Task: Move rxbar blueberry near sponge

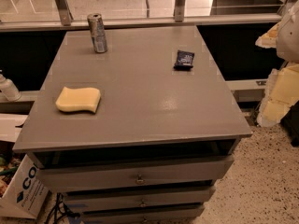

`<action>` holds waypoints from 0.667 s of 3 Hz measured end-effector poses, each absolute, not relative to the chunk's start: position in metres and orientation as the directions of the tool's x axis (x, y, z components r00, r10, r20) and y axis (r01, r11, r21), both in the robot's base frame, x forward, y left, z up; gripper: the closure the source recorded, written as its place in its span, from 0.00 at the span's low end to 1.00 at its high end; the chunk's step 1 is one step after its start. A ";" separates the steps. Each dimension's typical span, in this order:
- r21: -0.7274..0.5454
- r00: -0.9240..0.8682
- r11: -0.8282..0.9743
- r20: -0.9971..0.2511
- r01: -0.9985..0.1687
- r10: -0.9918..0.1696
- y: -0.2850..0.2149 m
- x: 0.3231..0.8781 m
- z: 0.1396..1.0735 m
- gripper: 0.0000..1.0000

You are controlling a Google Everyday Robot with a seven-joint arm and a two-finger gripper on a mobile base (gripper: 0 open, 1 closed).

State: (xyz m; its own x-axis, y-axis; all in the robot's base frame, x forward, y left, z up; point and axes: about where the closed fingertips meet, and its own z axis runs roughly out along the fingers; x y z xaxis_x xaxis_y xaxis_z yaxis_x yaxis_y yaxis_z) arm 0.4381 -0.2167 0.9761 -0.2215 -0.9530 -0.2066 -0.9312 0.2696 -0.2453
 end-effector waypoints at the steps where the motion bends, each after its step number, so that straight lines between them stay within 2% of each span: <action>1: -0.245 -0.222 0.270 -0.207 -0.931 -0.953 -0.217 0.438 0.976 0.00; 2: -0.265 -0.211 0.266 -0.217 -0.927 -0.953 -0.214 0.442 0.977 0.00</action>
Offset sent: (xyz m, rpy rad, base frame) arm 0.0084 0.0041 -0.0040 0.0125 -0.0306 0.0148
